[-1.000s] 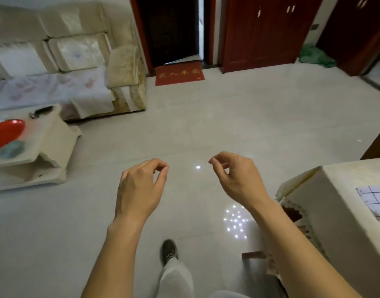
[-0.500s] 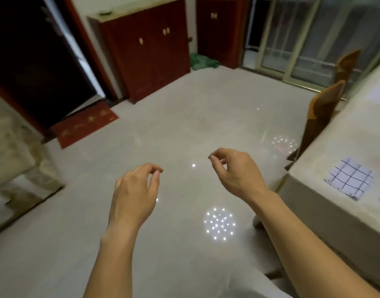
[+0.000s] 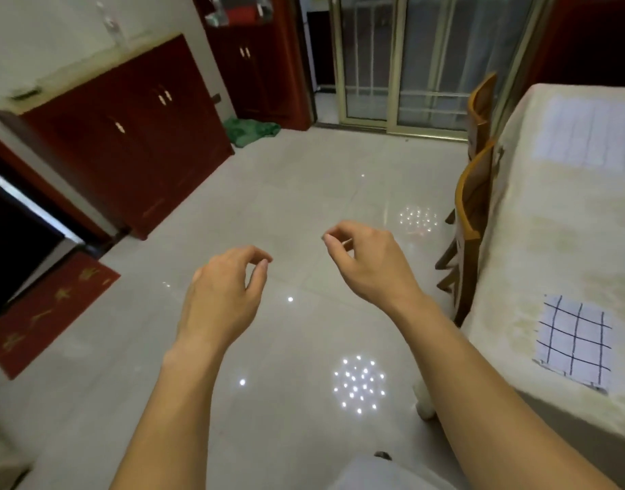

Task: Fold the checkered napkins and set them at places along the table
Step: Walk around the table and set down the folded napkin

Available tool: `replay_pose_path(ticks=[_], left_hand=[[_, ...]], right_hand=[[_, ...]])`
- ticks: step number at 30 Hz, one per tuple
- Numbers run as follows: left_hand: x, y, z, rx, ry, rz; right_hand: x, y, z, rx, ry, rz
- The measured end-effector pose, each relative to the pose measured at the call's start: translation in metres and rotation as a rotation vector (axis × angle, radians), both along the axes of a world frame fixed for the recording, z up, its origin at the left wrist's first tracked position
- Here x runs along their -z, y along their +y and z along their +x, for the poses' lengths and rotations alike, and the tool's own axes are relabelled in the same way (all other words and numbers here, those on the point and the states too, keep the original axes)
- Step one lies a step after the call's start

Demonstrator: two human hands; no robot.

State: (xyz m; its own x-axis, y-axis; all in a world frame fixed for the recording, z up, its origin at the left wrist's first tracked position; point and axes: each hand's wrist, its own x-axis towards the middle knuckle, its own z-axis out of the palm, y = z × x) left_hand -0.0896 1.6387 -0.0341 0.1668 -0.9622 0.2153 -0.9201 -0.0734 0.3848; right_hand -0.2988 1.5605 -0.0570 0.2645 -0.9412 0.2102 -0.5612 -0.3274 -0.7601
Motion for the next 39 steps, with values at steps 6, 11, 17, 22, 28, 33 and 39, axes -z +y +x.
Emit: replay_pose_path(ticks=[6, 11, 17, 22, 28, 33, 39], left_hand=[[0.029, -0.113, -0.006, 0.174, 0.029, 0.084], [0.045, -0.231, -0.003, 0.286, 0.108, 0.058], [0.039, -0.377, 0.013, 0.470, 0.136, 0.085], [0.018, -0.486, 0.018, 0.606, 0.090, 0.036], [0.034, -0.575, -0.022, 0.800, 0.056, 0.117], [0.037, -0.669, -0.060, 0.821, 0.035, 0.098], [0.015, -0.785, -0.103, 0.770, -0.014, 0.075]], right_hand=[[0.037, -0.077, -0.023, 0.131, 0.155, 0.032], [0.041, -0.159, -0.029, 0.253, 0.210, 0.045], [0.021, -0.266, -0.007, 0.418, 0.227, 0.011], [0.006, -0.340, 0.009, 0.546, 0.217, -0.010], [0.036, -0.402, -0.022, 0.702, 0.331, 0.005], [0.047, -0.491, -0.070, 0.787, 0.324, -0.013], [0.032, -0.630, -0.105, 0.650, 0.183, -0.037]])
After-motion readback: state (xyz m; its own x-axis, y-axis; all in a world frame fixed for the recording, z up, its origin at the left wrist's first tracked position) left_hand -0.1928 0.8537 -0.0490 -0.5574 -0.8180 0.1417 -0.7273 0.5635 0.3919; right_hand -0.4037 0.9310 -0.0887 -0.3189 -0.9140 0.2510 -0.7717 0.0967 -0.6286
